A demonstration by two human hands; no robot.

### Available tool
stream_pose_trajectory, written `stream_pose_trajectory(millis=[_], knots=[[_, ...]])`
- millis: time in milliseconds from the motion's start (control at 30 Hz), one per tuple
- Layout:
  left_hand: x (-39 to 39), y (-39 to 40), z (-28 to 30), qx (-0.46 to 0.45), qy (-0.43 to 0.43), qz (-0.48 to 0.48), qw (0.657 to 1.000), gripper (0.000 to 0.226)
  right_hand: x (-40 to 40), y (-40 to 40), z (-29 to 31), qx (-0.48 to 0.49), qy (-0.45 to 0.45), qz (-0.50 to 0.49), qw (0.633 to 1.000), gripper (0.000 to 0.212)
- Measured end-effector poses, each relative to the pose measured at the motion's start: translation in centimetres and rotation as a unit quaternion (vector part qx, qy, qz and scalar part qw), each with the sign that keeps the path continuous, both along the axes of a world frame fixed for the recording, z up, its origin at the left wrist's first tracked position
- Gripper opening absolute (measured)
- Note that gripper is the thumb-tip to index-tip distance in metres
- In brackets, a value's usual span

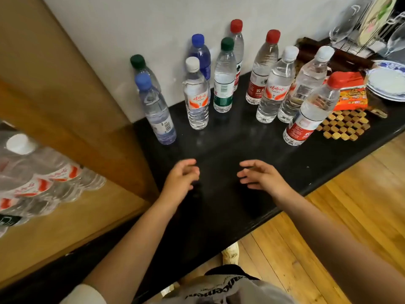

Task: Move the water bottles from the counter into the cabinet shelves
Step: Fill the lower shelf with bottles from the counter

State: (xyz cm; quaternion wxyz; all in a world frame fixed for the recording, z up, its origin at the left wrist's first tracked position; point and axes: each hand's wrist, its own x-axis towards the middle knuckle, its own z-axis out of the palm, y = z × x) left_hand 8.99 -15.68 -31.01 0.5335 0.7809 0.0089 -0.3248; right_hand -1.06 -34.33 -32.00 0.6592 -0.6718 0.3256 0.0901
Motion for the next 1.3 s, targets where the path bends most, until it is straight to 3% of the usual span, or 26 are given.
stream_pose_trajectory(millis=[100, 200, 300, 433, 567, 667, 767, 1067, 1300], knots=[[3.4, -2.0, 1.4, -0.014, -0.096, 0.111, 0.989, 0.050, 3.3, -2.4, 0.8, -0.021, -0.030, 0.005, 0.999, 0.020], [7.0, -2.6, 3.7, -0.062, -0.211, 0.266, 0.939, 0.056, 8.3, -3.9, 2.1, -0.045, -0.076, 0.022, 0.996, 0.021], [10.1, -3.1, 5.4, -0.086, -0.245, 0.356, 0.897, 0.058, 13.6, -4.1, 3.6, -0.074, -0.138, 0.041, 0.987, 0.033], [11.9, -4.3, 5.4, -0.050, -0.238, 0.303, 0.921, 0.062, 19.2, -3.3, 4.8, -0.148, -0.208, 0.086, 0.963, 0.065], [12.8, -3.5, 5.1, -0.012, -0.238, 0.247, 0.939, 0.043, 22.5, -2.4, 4.8, -0.159, -0.205, 0.137, 0.956, 0.085], [13.1, -2.7, 4.8, 0.089, -0.266, 0.204, 0.938, 0.041, 23.4, -1.9, 4.4, -0.175, -0.218, 0.145, 0.949, 0.066], [12.8, -2.7, 4.7, 0.107, -0.275, 0.212, 0.932, 0.045, 23.2, -2.1, 4.1, -0.244, -0.232, 0.167, 0.927, 0.052], [12.0, -2.7, 4.8, 0.014, -0.236, 0.216, 0.947, 0.054, 20.9, -2.9, 4.0, -0.309, -0.250, 0.235, 0.887, 0.045], [8.7, -2.1, 4.2, -0.006, -0.228, 0.169, 0.959, 0.048, 16.1, -2.2, 3.1, -0.277, -0.268, 0.286, 0.877, 0.045]])
